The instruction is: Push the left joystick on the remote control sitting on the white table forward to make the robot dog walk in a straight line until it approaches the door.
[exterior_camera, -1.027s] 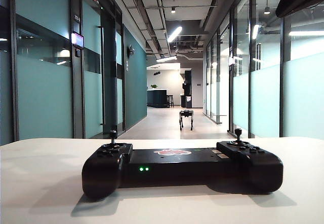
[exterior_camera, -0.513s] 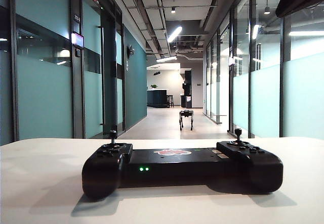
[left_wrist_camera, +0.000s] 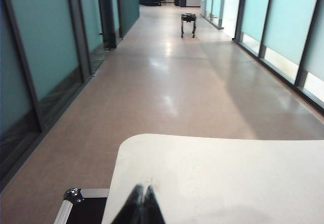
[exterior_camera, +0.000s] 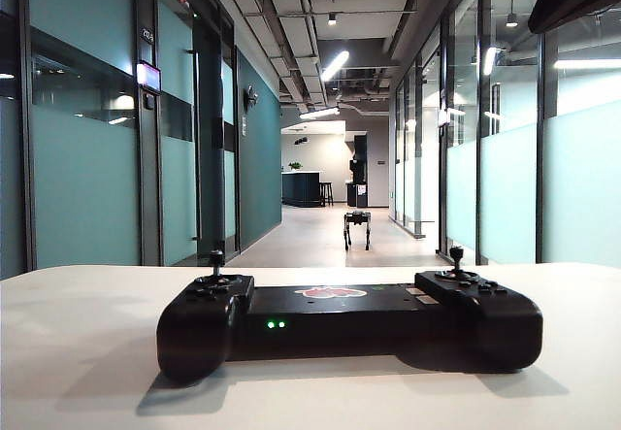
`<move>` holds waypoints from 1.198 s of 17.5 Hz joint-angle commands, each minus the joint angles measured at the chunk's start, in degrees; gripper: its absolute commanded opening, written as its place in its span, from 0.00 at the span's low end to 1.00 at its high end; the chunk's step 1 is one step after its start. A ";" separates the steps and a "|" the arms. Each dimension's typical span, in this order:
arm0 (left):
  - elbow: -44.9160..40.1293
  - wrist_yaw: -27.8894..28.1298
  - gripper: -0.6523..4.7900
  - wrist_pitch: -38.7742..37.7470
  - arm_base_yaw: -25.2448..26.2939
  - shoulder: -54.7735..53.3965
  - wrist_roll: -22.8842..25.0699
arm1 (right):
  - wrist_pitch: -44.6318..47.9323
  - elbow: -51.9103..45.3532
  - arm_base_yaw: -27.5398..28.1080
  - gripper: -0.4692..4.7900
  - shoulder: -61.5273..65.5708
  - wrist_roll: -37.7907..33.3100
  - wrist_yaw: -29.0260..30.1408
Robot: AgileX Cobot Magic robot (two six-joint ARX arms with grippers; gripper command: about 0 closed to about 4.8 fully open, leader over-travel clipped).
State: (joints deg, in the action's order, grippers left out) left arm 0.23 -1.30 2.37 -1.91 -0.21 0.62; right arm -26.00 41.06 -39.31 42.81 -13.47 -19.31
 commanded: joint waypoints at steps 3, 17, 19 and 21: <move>0.17 0.02 0.11 0.66 0.28 0.00 0.44 | 0.94 0.20 -0.04 0.09 -0.24 -0.17 -0.07; 0.17 0.00 0.11 0.63 0.31 0.00 0.44 | 21.03 -15.98 9.07 0.09 -12.81 11.91 0.48; 0.17 0.00 0.11 0.63 0.31 0.00 0.44 | 24.39 -22.47 13.97 0.09 -18.01 17.14 6.05; 0.17 0.02 0.11 0.61 0.31 0.00 0.44 | 24.61 -28.13 19.71 0.09 -24.37 17.16 10.78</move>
State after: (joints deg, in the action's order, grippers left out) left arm 0.23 -1.30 2.37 -1.65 -0.19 0.62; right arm -3.14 13.96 -20.84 20.10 3.33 -11.16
